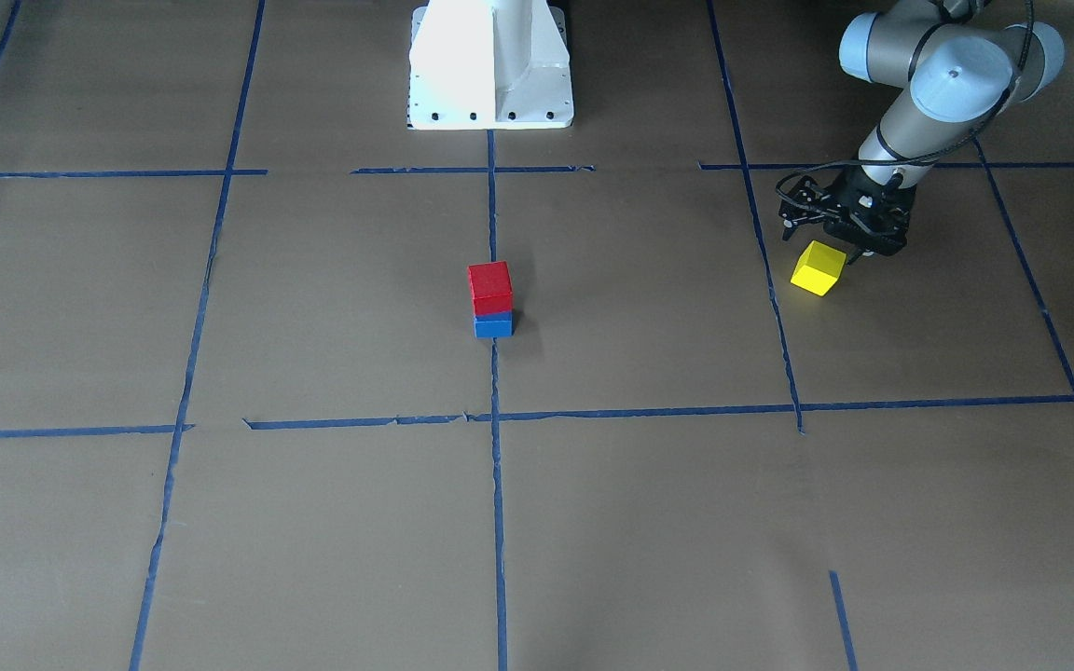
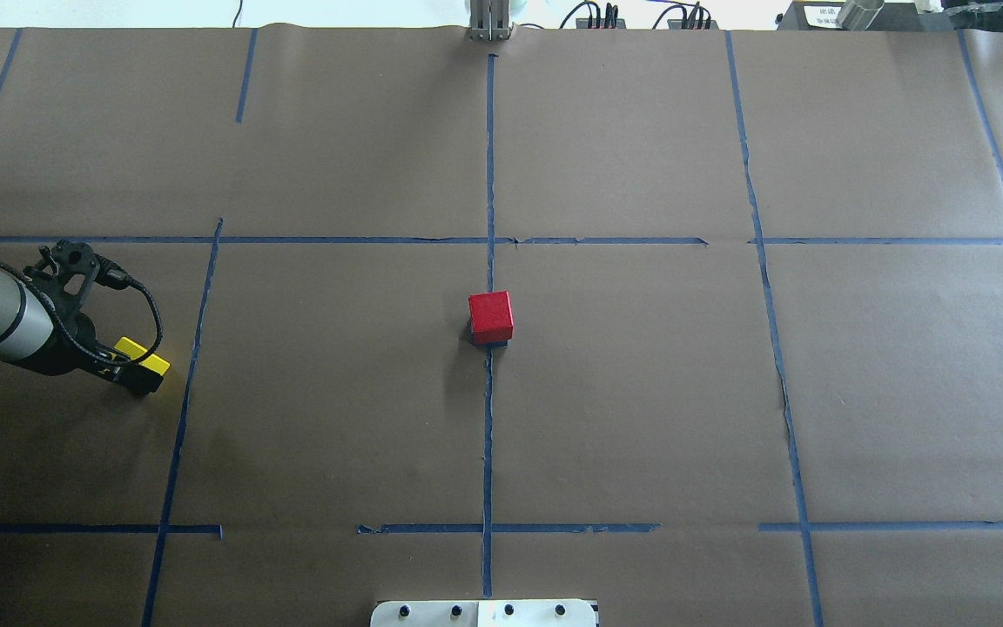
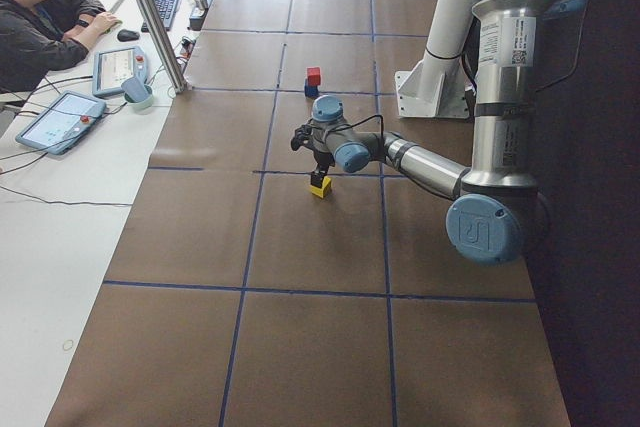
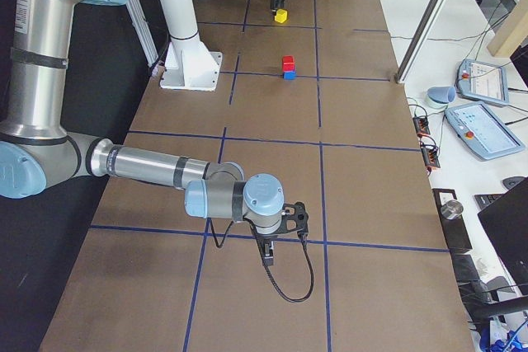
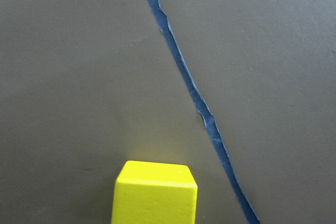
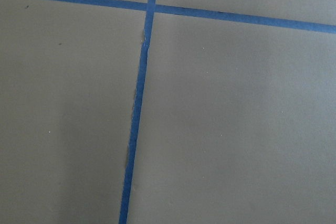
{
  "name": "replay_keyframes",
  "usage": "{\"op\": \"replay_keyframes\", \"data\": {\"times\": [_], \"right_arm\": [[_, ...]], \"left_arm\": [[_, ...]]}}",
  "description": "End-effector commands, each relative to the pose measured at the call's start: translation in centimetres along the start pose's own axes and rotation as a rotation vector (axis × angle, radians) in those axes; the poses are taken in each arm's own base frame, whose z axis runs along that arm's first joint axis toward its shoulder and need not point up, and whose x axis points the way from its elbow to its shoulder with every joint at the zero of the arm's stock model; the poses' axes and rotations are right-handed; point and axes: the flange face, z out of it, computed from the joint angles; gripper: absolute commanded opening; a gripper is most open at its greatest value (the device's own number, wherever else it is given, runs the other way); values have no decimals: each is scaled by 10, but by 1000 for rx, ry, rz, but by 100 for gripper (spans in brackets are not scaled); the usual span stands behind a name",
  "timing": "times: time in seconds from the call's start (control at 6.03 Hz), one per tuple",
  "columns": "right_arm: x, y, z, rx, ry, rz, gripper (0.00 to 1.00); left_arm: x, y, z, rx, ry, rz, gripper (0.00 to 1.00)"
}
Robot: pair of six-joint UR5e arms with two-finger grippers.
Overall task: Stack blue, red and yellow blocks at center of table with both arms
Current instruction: 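Lower the left gripper onto the yellow cube and grasp it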
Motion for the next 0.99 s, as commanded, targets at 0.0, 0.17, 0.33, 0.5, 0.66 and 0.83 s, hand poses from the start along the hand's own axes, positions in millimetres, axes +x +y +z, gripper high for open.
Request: {"op": "replay_keyframes", "data": {"times": [0.0, 0.17, 0.33, 0.5, 0.66, 0.83], "right_arm": [[0, 0, 0, 1, 0, 1, 100], [0, 0, 0, 1, 0, -1, 100], [0, 1, 0, -2, 0, 3, 100], [0, 0, 0, -1, 0, 1, 100], [1, 1, 1, -3, 1, 3, 100], [1, 1, 1, -2, 1, 3, 100]], "left_arm": [[-4, 1, 5, -7, -11, -5, 100], [-4, 1, 9, -13, -13, -6, 100], [-6, -4, 17, -20, -18, -10, 100], [-5, -10, 29, -32, -21, -12, 100], [-7, -11, 37, -42, -26, -14, 100], [-7, -12, 38, -41, -27, -14, 95]]}}
